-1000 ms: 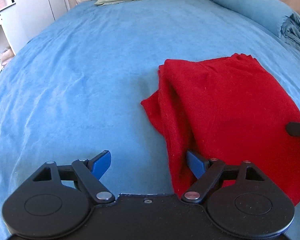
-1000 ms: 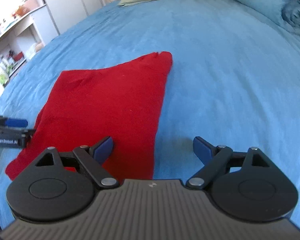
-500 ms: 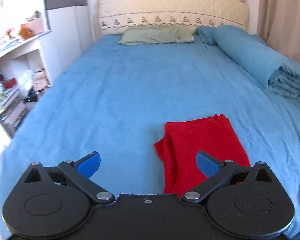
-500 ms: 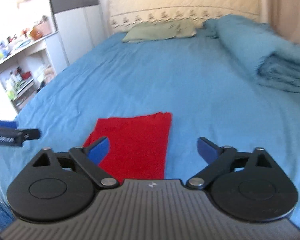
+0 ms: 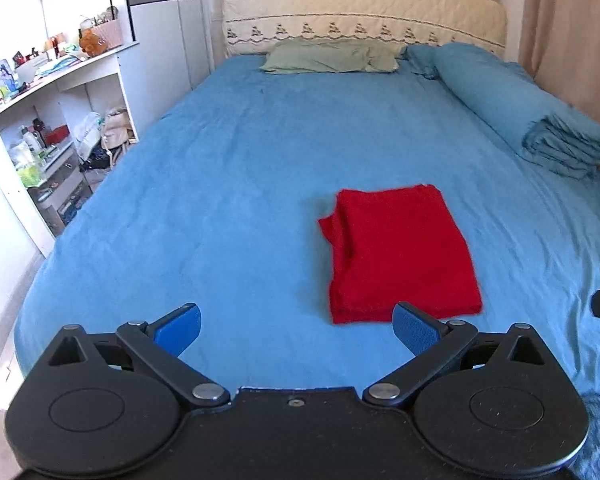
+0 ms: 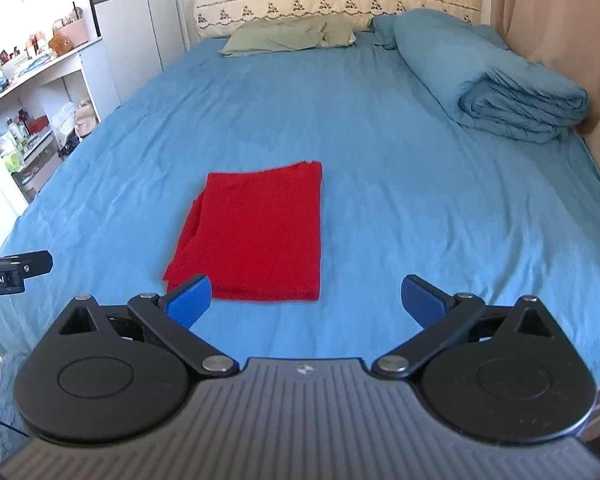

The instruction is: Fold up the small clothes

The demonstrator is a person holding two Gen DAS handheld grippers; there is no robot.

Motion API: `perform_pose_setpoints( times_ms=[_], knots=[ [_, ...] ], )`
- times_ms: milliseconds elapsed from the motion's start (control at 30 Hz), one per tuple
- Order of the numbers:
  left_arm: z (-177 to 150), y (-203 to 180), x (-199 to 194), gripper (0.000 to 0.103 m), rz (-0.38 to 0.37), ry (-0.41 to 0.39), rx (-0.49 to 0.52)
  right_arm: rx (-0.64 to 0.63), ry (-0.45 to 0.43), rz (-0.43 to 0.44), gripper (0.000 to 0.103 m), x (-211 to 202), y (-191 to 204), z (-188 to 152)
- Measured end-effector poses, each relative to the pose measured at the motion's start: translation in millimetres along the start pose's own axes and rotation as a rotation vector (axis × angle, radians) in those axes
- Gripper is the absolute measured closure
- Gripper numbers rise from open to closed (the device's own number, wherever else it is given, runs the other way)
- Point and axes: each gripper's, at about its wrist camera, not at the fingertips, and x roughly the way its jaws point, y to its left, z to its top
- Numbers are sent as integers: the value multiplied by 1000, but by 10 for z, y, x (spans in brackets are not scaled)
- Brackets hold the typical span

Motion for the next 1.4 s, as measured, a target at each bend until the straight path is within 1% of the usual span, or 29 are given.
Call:
perform_pose_setpoints(
  times_ms=[67,233,333,467,933,1400],
  knots=[
    [-94,-22,-63,0,-10,-12,10,4,11,-12,0,-43,23,-107],
    [-271,-152,-125,0,11,-12,71,11,42,-44,0,-94,2,-319],
    [-330,-176,-120,0,-8,-5,61,14,55,-50,0,-87,-15,-367],
    [-354,-202,-131,0,-31,-5,40,19,57,-59,0,-97,-39,-395],
    [-357,-247,-140,0,-27,-25,54,30,61,-65,0,-115,-62,-386],
    [-347,-194,-174,0,-20,-42,45,44,69,-68,0,-94,-107,-389]
  ],
)
